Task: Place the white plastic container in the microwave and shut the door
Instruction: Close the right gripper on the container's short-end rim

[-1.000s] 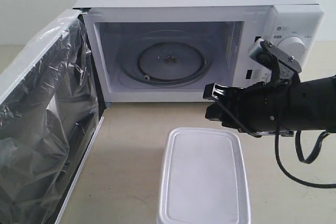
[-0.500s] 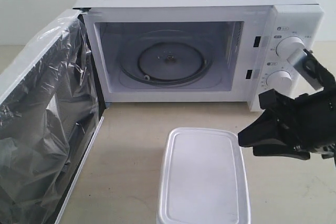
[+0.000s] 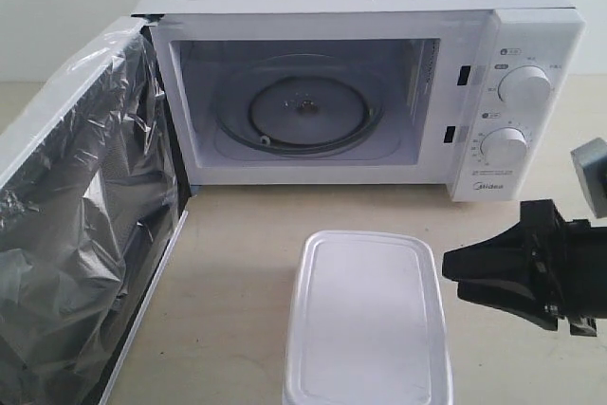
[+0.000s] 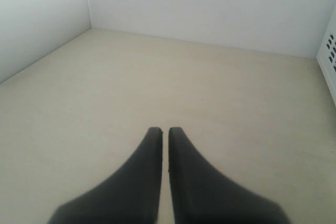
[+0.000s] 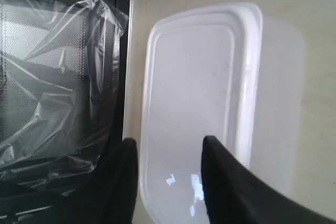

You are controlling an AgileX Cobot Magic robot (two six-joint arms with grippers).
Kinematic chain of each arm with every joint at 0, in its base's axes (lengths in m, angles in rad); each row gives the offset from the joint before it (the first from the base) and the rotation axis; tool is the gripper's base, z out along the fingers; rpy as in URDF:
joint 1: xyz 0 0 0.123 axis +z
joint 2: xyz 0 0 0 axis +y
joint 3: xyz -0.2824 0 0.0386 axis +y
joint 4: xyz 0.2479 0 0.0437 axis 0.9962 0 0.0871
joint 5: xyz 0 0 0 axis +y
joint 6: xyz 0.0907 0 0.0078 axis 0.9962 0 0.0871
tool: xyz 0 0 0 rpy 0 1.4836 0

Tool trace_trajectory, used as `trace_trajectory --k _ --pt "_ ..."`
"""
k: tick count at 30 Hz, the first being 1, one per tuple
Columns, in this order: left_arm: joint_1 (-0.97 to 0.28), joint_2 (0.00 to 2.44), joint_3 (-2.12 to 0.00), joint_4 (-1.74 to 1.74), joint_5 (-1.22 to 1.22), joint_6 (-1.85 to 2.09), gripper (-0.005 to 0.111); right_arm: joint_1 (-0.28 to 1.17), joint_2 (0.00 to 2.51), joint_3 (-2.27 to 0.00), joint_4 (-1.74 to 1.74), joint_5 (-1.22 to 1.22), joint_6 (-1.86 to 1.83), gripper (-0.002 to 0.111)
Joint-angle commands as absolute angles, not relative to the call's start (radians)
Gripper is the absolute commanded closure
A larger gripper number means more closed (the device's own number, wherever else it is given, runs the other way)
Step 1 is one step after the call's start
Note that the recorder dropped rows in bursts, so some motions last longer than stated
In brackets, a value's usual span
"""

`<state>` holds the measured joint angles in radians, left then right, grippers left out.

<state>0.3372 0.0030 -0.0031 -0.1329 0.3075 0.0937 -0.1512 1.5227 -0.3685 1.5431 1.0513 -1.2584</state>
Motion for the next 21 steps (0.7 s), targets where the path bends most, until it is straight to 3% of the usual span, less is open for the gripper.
trace_trajectory --k 1,21 --pt "0.340 0.000 0.000 -0.138 0.307 0.098 0.102 -0.178 1.595 -0.360 1.546 1.090 -1.297 0.073" --pt "0.340 0.000 0.000 -0.138 0.307 0.098 0.102 -0.168 1.761 -0.360 1.578 1.056 -1.367 0.073"
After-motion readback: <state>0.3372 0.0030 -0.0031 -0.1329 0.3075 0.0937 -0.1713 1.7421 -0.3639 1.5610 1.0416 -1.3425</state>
